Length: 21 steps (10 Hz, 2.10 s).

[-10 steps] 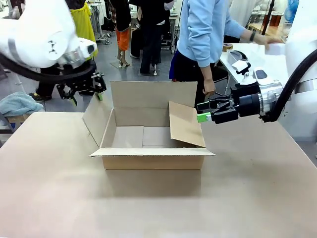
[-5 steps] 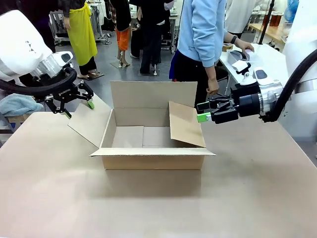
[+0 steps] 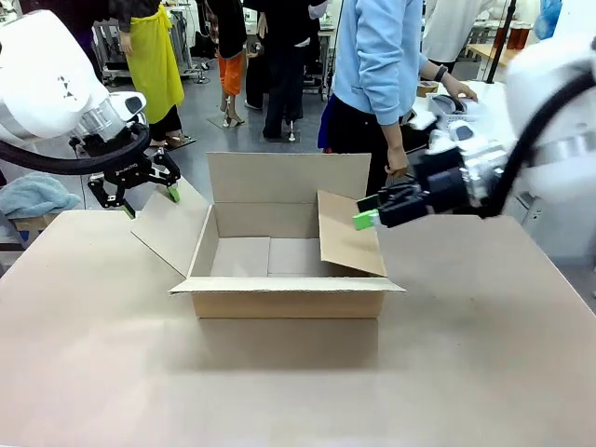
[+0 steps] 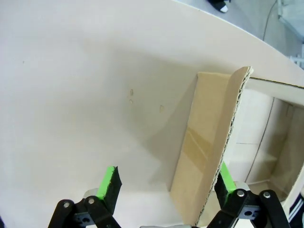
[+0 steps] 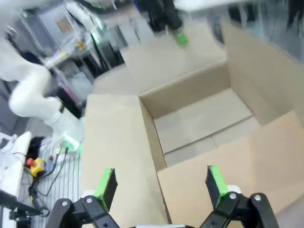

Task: Pack the gift set into the box.
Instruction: Place both hands on the side flaps of the Package Box and spread them outward.

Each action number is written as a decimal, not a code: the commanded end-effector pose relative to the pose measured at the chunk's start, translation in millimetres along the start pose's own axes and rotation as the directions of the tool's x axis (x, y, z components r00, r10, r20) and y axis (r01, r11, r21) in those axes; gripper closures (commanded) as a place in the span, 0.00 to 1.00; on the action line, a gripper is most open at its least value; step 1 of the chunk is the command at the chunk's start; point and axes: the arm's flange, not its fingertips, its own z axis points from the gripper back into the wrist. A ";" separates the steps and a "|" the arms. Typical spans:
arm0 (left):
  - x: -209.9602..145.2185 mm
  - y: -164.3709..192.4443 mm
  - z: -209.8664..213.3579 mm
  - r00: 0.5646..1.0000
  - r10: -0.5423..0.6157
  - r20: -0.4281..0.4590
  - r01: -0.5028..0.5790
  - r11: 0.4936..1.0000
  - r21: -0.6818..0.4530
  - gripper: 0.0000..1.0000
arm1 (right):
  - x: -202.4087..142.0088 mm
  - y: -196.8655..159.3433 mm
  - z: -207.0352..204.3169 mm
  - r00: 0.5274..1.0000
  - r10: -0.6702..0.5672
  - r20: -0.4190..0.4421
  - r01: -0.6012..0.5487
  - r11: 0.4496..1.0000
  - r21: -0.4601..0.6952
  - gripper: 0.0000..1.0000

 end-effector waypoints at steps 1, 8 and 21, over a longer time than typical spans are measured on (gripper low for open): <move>-1.1 0.3 1.3 1.000 0.010 0.013 -0.010 1.000 0.012 0.00 | 93.0 -1.4 -44.1 0.923 -0.104 -0.372 0.100 0.995 -0.030 0.00; -1.1 0.3 1.3 1.000 0.010 0.013 -0.010 1.000 0.012 0.00 | 157.3 61.8 -111.3 0.521 -0.648 -0.555 0.073 0.682 -0.728 0.00; -1.1 0.3 1.3 1.000 0.010 0.013 -0.010 1.000 0.012 0.00 | 97.9 -9.6 -176.3 0.543 -0.831 0.124 0.210 -0.009 -0.978 0.00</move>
